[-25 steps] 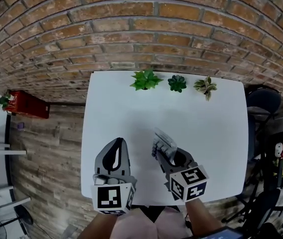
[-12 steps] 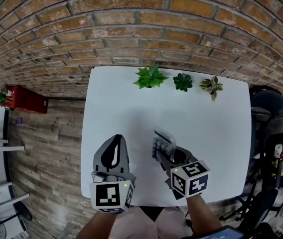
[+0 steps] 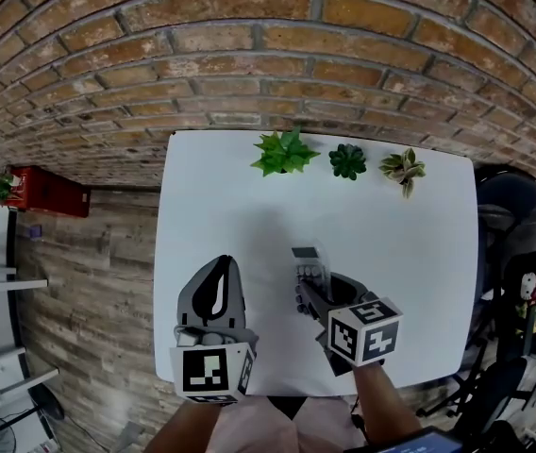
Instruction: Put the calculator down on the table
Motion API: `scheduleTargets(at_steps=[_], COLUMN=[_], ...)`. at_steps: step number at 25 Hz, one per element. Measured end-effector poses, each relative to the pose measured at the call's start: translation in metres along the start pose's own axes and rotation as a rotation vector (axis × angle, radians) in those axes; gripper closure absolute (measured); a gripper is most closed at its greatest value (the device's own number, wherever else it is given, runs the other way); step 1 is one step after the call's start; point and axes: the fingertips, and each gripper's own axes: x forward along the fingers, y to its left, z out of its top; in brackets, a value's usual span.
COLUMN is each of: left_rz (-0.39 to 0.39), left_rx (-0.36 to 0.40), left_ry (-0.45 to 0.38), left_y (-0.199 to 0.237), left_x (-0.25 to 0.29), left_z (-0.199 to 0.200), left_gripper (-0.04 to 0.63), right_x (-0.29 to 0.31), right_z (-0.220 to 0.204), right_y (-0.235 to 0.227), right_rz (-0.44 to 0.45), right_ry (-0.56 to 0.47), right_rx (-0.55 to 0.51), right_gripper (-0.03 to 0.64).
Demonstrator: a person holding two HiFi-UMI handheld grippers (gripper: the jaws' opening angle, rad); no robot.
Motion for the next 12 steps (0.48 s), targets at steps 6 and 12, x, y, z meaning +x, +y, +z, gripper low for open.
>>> scheduleTargets(at_steps=[6,12], left_rz=[-0.005,-0.018], left_rx=[0.000,0.021], left_ry=[0.000,0.008], left_y=[0.000,-0.004], left_x=[0.009,0.015], left_z=[0.002,0.001], left_gripper=[0.574,0.574], right_x=[0.004,0.005], right_z=[-0.001,-0.003], right_y=[-0.007,-0.016], right_rz=[-0.017,-0.052], right_ry=[0.010,0.026], right_rx=[0.003,-0.029], right_gripper=[0.448,0.406])
